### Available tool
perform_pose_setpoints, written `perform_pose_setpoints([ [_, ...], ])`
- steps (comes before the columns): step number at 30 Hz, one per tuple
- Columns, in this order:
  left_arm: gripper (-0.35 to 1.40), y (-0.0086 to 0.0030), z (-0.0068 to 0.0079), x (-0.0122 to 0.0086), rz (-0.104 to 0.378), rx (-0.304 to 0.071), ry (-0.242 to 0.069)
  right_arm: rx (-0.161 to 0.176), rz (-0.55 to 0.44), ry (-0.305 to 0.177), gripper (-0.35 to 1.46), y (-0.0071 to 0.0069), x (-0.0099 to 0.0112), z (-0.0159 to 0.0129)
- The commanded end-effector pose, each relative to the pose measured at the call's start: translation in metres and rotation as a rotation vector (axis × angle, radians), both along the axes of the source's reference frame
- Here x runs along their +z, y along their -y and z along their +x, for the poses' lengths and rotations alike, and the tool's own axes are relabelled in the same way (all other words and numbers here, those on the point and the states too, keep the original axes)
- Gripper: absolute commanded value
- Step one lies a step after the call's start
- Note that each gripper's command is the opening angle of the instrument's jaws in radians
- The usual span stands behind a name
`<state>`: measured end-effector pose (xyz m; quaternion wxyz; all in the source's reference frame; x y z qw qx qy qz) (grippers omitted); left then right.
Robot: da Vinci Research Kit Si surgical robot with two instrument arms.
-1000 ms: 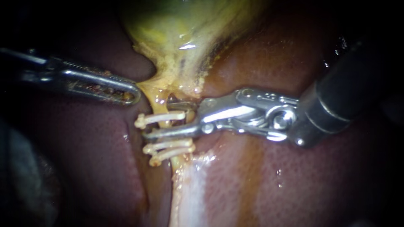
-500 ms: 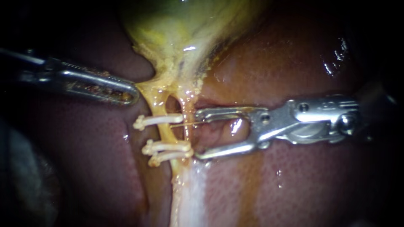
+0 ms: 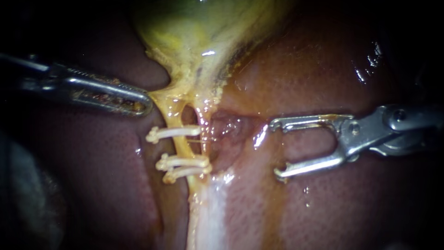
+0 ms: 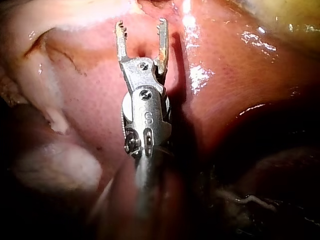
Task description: Going back third clip left tube
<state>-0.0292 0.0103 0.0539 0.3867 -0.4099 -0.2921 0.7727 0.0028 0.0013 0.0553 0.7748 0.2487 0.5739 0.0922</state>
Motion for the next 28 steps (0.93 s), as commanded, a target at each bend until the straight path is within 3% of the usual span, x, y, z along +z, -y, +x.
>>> perform_pose_setpoints([
  [1, -0.35, 0.0000, -0.0001, 0.0000, 0.000, -0.001, -0.001, -0.001, 0.001, 0.000, 0.50, -0.0001, 0.0000, -0.0001],
  [6, -0.35, 0.0002, -0.0010, 0.0008, -0.006, -0.008, -0.006, 0.005, 0.000, 0.003, 0.50, -0.0002, -0.0001, -0.0001],
  [17, -0.35, 0.0010, -0.0040, 0.0051, -0.008, 0.010, 0.004, 0.008, -0.001, 0.004, 0.50, -0.0003, -0.0001, -0.0001],
  [28, -0.35, 0.0012, -0.0040, 0.0054, -0.009, 0.012, 0.005, 0.012, 0.000, 0.006, 0.50, -0.0005, -0.0004, 0.0000],
])
